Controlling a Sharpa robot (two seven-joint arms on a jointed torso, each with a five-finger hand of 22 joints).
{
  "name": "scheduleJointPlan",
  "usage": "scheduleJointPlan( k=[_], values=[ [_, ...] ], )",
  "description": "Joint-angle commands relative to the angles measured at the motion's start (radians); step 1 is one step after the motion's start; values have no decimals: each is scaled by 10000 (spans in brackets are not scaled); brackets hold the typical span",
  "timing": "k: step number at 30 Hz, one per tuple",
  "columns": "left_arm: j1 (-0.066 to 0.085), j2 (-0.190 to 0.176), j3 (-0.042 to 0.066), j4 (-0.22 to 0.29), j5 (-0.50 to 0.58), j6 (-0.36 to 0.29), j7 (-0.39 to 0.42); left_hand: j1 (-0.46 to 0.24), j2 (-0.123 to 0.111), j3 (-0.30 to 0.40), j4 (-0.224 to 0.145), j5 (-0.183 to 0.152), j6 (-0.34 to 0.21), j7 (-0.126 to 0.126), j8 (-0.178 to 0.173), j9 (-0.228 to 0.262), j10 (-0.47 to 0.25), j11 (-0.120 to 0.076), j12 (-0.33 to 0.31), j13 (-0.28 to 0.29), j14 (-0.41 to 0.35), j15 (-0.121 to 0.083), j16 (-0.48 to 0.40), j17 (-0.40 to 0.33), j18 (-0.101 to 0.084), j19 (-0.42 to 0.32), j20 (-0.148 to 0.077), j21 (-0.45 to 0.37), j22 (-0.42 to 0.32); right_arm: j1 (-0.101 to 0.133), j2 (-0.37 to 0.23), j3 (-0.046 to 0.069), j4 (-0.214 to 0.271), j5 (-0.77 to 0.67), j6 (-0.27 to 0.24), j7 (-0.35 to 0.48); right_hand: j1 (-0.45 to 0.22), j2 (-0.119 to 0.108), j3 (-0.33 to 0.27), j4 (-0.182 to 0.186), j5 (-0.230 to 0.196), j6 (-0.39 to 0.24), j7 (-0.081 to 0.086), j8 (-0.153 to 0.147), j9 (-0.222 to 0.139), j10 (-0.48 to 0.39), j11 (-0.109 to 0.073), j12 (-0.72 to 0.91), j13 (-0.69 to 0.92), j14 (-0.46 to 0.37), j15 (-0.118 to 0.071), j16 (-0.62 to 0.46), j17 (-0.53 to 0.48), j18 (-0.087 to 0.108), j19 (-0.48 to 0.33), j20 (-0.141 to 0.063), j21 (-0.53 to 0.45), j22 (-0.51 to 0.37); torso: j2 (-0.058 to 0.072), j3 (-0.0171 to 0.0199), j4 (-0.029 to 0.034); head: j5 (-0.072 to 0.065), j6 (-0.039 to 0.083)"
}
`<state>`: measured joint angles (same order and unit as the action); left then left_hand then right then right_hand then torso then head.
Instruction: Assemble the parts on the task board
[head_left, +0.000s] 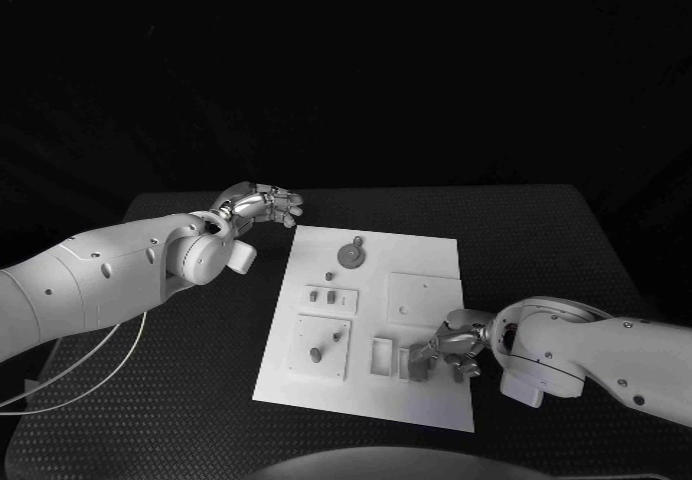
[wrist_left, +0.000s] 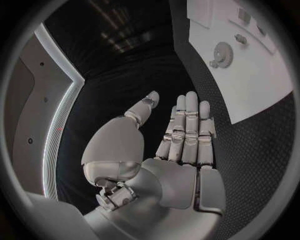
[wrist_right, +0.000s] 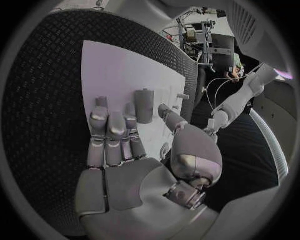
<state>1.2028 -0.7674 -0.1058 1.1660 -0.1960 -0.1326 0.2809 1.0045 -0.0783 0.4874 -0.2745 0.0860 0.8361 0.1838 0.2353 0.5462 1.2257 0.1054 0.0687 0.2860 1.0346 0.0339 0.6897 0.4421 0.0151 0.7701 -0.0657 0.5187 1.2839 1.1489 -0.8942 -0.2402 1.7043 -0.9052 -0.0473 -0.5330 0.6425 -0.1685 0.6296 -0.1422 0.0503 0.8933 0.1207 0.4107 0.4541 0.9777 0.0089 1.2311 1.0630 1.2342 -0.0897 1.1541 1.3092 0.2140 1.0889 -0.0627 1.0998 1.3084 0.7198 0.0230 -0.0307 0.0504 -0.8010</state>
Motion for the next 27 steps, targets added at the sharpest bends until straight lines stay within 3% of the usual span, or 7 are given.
scheduleJointPlan(
  k=[1, 8, 13, 15, 23, 27],
  values=[
    [6, -2, 6, 38, 61, 138, 45, -97, -21, 10, 65, -34, -69, 27, 44, -15, -87, -4, 37, 3, 37, 32, -50, 10, 10, 61, 32, -63, 10, -64, 67, -42, -100, -157, -74, -127, -36, -74, 85, -9, -16, -51, 49, -71, -88, -31, 60, -41, 18, -82, -18, 72, -14, 478, -43, -52, 65, 91, 6, -4, -6, 5, -20],
    [7, -7, 5, 58, 61, 136, 48, -99, -20, 11, 66, -34, -70, 27, 45, -15, -87, -5, 38, 3, 36, 32, -54, 14, 10, 61, 32, -65, 14, -125, 344, -61, -238, -186, -62, -198, 250, 16, 254, -311, -16, 41, 29, -39, -65, -1, 44, -27, 69, -77, -32, 137, -45, 478, -12, -74, 130, 86, 2, -1, -3, -3, -46],
    [7, -23, 5, 63, 61, 129, 48, -97, -20, 12, 66, -33, -71, 27, 46, -16, -88, -5, 38, 3, 36, 32, -57, 17, 11, 61, 32, -67, 17, -144, 385, -66, -250, -314, 33, -173, 775, 373, 433, -772, -17, 182, -9, 28, -23, 38, 9, -22, 105, -40, -57, 217, -59, 478, 1, -87, 182, 80, 0, 1, -3, 12, -50],
    [7, -32, 5, 60, 61, 129, 48, -97, -21, 13, 65, -33, -71, 27, 46, -16, -88, -5, 38, 3, 37, 32, -58, 18, 11, 60, 32, -68, 18, -145, 368, -66, -239, -525, -27, -144, 986, 409, 574, -917, -16, 262, -33, 62, -7, 55, -11, -29, 112, -42, -73, 227, -76, 478, -4, -85, 186, 71, 1, -4, -8, 14, -61],
    [7, -51, 5, 69, 61, 120, 45, -97, -21, 14, 65, -32, -72, 27, 48, -16, -88, -5, 38, 4, 37, 32, -63, 24, 12, 60, 32, -71, 24, -144, 356, -64, -207, -602, -122, -138, 1115, 392, 748, -1030, -16, 481, -98, 135, 26, 161, -71, -59, 116, 16, -123, 302, -109, 478, 33, -30, 228, 42, 4, 0, -11, 47, -63],
    [8, -66, 5, 73, 61, 113, 43, -95, -19, 16, 65, -31, -72, 27, 48, -16, -88, -5, 38, 4, 38, 32, -65, 26, 13, 60, 32, -72, 26, -144, 288, -63, -179, -655, -211, -135, 1363, 603, 898, -1174, 0, 576, -127, 149, 31, 240, -98, -85, 116, 71, -143, 362, -124, 478, 57, -11, 261, 29, 4, -3, -14, 45, -59]
  ],
)
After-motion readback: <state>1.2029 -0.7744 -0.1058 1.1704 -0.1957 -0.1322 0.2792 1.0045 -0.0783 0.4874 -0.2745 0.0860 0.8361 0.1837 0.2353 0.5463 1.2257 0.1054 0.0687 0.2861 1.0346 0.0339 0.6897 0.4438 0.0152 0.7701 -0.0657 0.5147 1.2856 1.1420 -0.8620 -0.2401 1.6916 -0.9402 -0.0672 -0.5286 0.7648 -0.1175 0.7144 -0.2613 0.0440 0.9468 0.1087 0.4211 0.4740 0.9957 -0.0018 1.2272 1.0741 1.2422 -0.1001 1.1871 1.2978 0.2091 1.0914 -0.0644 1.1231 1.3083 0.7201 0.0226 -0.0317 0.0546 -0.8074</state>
